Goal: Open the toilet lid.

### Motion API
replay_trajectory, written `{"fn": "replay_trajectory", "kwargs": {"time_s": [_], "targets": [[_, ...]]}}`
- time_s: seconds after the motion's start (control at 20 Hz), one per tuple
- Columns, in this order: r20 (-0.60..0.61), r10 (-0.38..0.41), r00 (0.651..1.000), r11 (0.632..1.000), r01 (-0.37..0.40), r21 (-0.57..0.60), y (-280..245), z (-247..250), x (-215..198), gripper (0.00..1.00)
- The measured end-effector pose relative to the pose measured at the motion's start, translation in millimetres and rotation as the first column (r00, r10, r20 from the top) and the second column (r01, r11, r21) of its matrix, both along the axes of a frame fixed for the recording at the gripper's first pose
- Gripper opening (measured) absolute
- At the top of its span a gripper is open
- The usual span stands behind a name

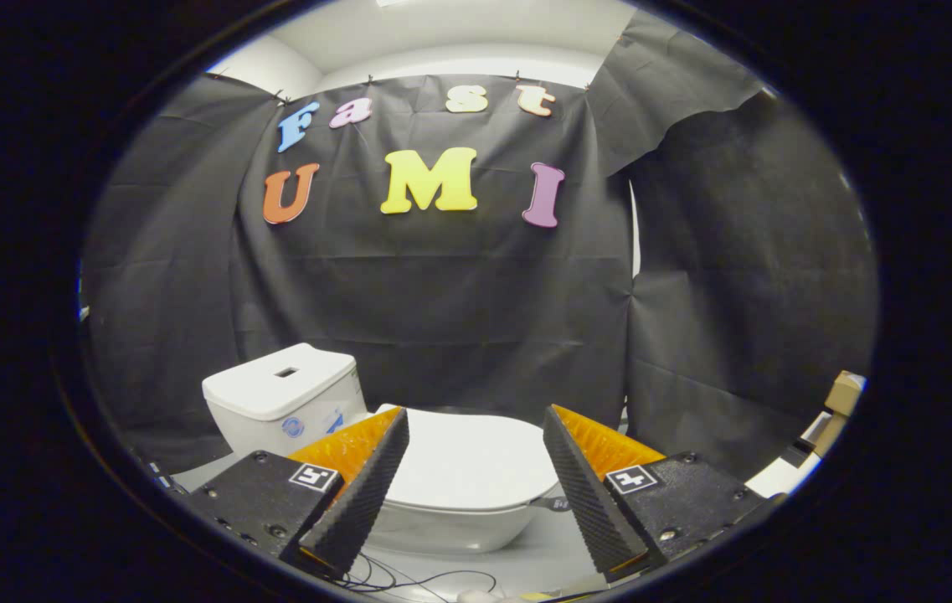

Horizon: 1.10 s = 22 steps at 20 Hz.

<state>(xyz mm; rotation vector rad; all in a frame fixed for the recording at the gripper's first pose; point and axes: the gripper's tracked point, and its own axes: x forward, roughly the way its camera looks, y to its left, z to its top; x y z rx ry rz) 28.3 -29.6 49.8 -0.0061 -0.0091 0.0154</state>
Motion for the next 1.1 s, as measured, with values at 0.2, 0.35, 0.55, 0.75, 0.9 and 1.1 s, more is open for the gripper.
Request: {"fn": "replay_trajectory", "kwargs": {"time_s": [0.2, 0.35, 0.55, 0.75, 0.9, 1.1], "targets": [[-0.007, 0.019, 1.000, 1.000, -0.019, 0.012, -25, 2, 34, 1.00], [-0.032, 0.001, 1.000, 0.998, 0.001, 0.066, -59, -5, 59, 1.00], [-0.112, 0.008, 0.994, 0.988, 0.010, 0.157, -105, -32, 95, 1.00], [-0.207, 0.022, 0.978, 0.955, 0.041, 0.295, -143, -72, 128, 0.98], [-0.269, 0.036, 0.962, 0.913, 0.078, 0.401, -160, -106, 144, 1.00], [-0.326, 0.113, 0.939, 0.869, 0.065, 0.491, -158, -144, 161, 1.00]]}}
